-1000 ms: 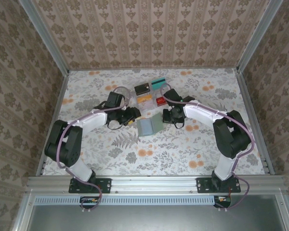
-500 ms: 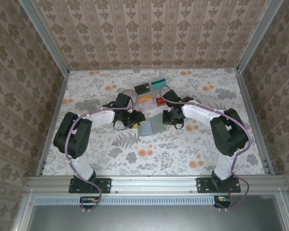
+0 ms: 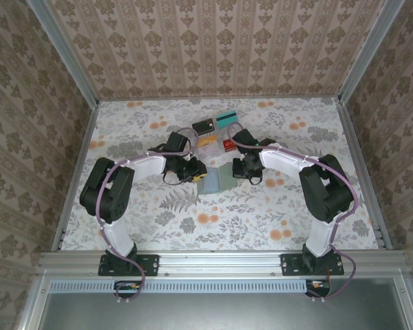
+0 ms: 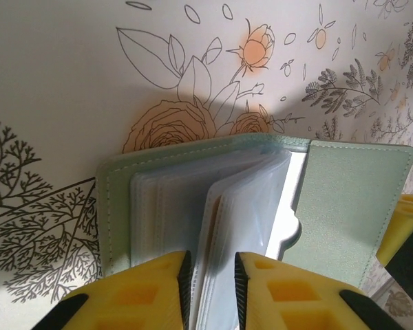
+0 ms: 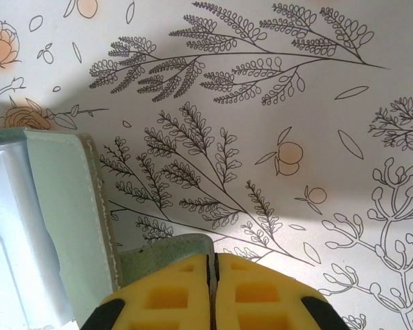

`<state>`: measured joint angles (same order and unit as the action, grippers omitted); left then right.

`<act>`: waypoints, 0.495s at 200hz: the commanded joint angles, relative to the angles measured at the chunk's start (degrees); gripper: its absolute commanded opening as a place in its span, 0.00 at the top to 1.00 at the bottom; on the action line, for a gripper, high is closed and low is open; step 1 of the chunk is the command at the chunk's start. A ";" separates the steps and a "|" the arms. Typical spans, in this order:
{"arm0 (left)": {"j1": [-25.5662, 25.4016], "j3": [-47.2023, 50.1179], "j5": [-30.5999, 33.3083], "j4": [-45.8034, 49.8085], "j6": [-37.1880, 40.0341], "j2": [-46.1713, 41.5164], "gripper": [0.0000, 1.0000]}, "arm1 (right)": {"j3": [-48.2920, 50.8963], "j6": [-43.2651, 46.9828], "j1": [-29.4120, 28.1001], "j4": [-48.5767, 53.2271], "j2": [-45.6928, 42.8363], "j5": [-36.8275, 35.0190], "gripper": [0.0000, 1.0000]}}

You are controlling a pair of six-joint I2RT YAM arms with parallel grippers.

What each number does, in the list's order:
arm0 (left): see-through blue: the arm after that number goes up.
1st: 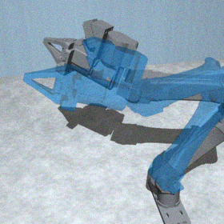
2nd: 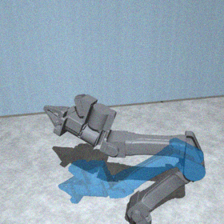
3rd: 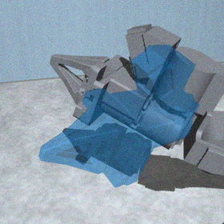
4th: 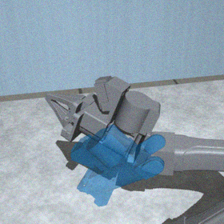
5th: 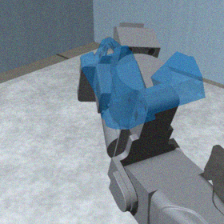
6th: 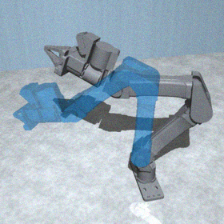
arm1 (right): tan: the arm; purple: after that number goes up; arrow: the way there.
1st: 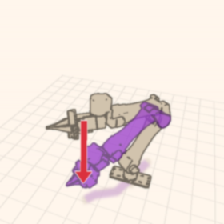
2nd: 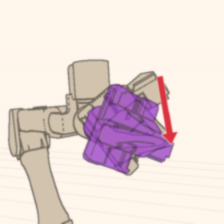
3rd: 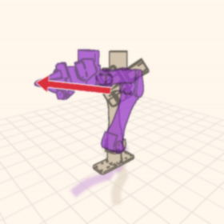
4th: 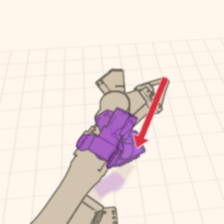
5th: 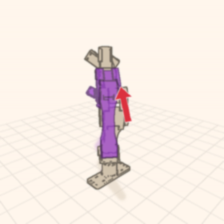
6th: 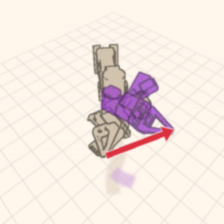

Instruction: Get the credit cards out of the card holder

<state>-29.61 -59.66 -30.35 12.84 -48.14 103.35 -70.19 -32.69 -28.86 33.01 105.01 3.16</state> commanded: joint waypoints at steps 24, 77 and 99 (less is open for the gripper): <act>-0.35 -1.43 -3.83 0.02 2.77 -0.95 0.76 | -0.46 1.25 -0.14 1.09 1.22 -0.96 0.91; -1.11 -0.55 -9.19 -3.88 3.82 -2.26 0.77 | -0.30 1.13 -0.14 0.19 1.23 0.65 0.91; -1.08 -1.03 -7.97 -1.14 5.54 -2.89 0.87 | 0.29 1.14 -0.31 -1.05 0.83 4.04 0.92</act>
<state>-30.41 -59.66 -36.95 10.20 -45.65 103.09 -70.22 -32.64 -28.86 32.88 105.14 3.70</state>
